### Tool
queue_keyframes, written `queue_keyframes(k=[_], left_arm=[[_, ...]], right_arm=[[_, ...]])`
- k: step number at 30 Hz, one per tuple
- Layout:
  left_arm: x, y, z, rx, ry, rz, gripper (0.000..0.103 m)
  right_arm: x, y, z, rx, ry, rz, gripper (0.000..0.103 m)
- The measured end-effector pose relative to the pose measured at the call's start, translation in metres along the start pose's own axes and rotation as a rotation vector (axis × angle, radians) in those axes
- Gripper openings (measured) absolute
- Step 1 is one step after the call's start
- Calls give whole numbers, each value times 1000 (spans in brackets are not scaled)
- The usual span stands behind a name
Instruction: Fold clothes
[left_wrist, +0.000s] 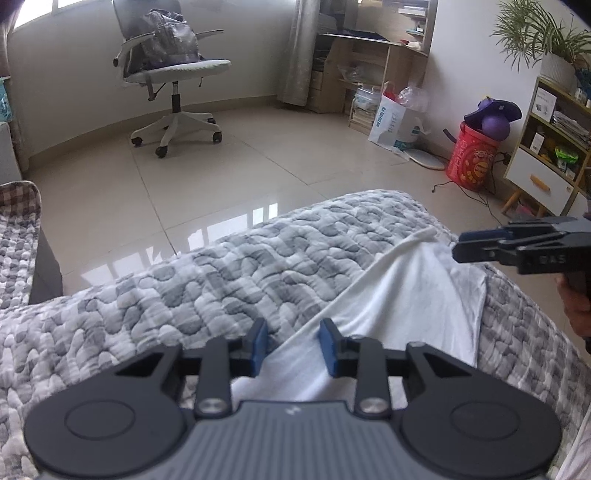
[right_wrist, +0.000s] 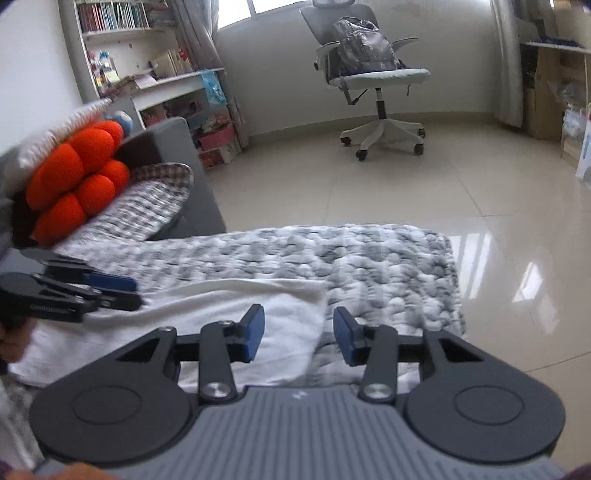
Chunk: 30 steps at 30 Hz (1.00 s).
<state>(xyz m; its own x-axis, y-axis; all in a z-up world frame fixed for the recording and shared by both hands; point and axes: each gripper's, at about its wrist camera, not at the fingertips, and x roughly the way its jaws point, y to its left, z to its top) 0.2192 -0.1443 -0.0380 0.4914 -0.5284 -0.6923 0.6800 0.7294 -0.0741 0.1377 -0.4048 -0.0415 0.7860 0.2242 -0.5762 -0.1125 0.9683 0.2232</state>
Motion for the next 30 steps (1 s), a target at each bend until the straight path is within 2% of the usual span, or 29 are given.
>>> queue_keyframes(k=[1,3,5,7,10,13,17,22,24,25,27,29,30], left_arm=[[-1,0,0,1,0,-2,24],[-2,-1,-1,3,1,-7,10],[-2,-3,-1,5,-2,-3,3],[-2,-5,-1,6,-9,9,1],[1,-8,2,7,-41,58,0],[6,-7,5,-17,-61,90,0],[6,-1,7,-64,-54,76,1],[-2,6,9,-88,-60,73,5],[-2,2,12,-84,-66,45,8],[0,-2,14,-74,-69,26,10],[5,-11,18,-50,-73,-7,21],[14,-22,23,-23,-72,-29,28],[19,-27,25,-10,-72,-39,28]], right_arm=[[3,-1,-1,-11,2,-2,45],[14,1,-1,-34,2,0,42],[21,0,-1,-55,-17,-8,40],[29,1,4,-62,-29,-14,31],[39,-1,12,-50,-40,-36,23],[44,-4,18,-34,-50,-63,23],[33,-10,17,0,-63,-64,23],[6,-22,9,85,-46,-7,26],[-6,-26,4,114,-35,10,26],[-12,-25,-1,129,-32,21,26],[-23,-25,-9,155,-31,43,26],[-32,-24,-16,176,-32,61,26],[-35,-22,-19,179,-30,63,26]])
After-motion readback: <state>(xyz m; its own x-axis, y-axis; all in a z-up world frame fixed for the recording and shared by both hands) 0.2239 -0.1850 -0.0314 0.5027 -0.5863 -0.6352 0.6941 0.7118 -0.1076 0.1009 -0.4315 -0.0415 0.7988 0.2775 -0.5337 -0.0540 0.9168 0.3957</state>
